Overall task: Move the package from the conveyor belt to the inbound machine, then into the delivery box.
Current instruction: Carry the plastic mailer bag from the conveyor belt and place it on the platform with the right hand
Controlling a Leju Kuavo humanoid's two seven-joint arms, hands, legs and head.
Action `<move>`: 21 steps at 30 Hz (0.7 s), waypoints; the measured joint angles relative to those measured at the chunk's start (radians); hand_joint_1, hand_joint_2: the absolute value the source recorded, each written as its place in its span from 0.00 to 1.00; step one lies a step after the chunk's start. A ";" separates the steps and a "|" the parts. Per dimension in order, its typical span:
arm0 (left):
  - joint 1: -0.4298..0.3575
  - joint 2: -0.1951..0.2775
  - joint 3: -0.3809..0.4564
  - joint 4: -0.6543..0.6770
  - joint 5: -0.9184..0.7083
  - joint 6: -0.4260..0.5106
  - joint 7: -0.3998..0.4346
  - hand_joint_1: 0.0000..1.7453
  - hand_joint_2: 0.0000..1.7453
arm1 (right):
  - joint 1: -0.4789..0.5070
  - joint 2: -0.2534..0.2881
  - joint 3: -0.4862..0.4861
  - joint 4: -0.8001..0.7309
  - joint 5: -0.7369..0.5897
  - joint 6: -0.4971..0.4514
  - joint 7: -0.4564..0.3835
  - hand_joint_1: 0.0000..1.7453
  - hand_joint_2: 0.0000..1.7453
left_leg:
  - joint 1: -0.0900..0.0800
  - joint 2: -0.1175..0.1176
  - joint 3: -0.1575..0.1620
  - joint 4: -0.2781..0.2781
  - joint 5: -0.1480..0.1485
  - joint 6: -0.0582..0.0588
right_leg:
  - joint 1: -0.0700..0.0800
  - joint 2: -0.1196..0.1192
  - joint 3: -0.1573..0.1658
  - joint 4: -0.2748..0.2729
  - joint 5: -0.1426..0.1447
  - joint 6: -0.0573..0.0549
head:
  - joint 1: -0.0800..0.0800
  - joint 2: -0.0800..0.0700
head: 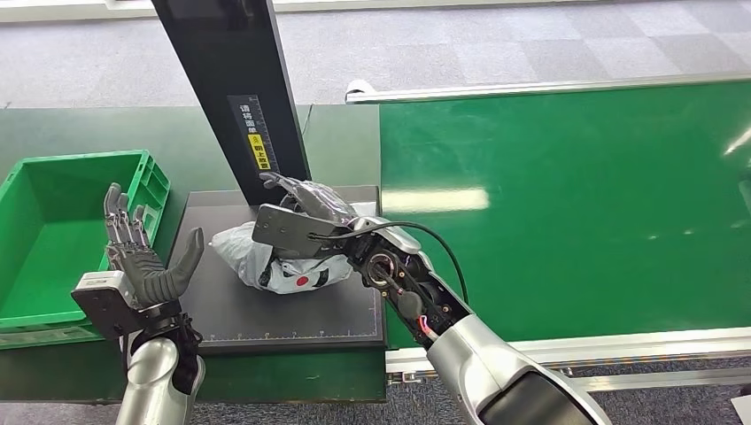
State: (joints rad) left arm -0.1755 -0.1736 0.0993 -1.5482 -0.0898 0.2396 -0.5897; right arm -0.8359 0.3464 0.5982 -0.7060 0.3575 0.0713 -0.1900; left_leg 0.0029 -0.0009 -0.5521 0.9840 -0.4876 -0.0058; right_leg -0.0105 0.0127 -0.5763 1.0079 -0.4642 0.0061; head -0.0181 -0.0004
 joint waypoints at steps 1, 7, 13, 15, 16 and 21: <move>0.000 -0.001 0.002 0.001 0.000 0.000 0.000 0.00 1.00 | -0.001 0.000 0.001 0.004 0.000 0.000 0.000 0.00 1.00 | 0.000 0.000 0.000 0.000 0.000 0.000 | 0.000 0.000 0.000 0.000 0.000 0.000 | 0.000 0.000; 0.000 -0.004 0.006 0.006 -0.003 0.000 0.000 0.00 1.00 | -0.007 0.000 0.004 0.024 -0.003 0.004 0.000 0.00 1.00 | 0.000 0.000 0.000 0.000 0.000 0.000 | 0.000 0.000 0.000 0.000 0.000 0.000 | 0.000 0.000; -0.001 -0.004 0.007 0.013 -0.005 -0.002 0.001 0.00 1.00 | -0.009 0.000 0.005 0.042 -0.016 0.020 -0.004 0.00 1.00 | 0.000 0.000 0.000 0.000 0.000 0.000 | 0.000 0.000 0.000 0.000 0.000 0.000 | 0.000 0.000; -0.002 -0.004 0.007 0.015 -0.006 -0.002 0.001 0.00 1.00 | -0.009 0.000 0.004 0.047 -0.016 0.020 -0.005 0.00 1.00 | 0.000 0.000 0.000 0.000 0.000 0.000 | 0.000 0.000 0.000 0.000 0.000 0.000 | 0.000 0.000; -0.002 -0.004 0.007 0.015 -0.006 -0.003 0.001 0.00 1.00 | -0.009 0.000 0.004 0.049 -0.017 0.021 -0.006 0.00 1.00 | 0.000 0.000 0.000 0.000 0.000 0.000 | 0.000 0.000 0.000 0.000 0.000 0.000 | 0.000 0.000; -0.003 -0.004 0.008 0.022 -0.009 -0.007 0.002 0.00 1.00 | -0.010 -0.001 0.002 0.060 -0.023 0.028 -0.016 0.00 1.00 | 0.000 0.000 0.000 0.000 0.000 0.000 | 0.000 0.000 0.000 0.000 0.000 0.000 | 0.000 0.000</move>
State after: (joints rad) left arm -0.1788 -0.1774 0.1068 -1.5265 -0.0993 0.2324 -0.5876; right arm -0.8462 0.3456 0.6006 -0.6461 0.3350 0.0994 -0.2063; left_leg 0.0029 -0.0008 -0.5519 0.9841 -0.4876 -0.0058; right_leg -0.0105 0.0127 -0.5763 1.0079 -0.4642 0.0061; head -0.0181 -0.0003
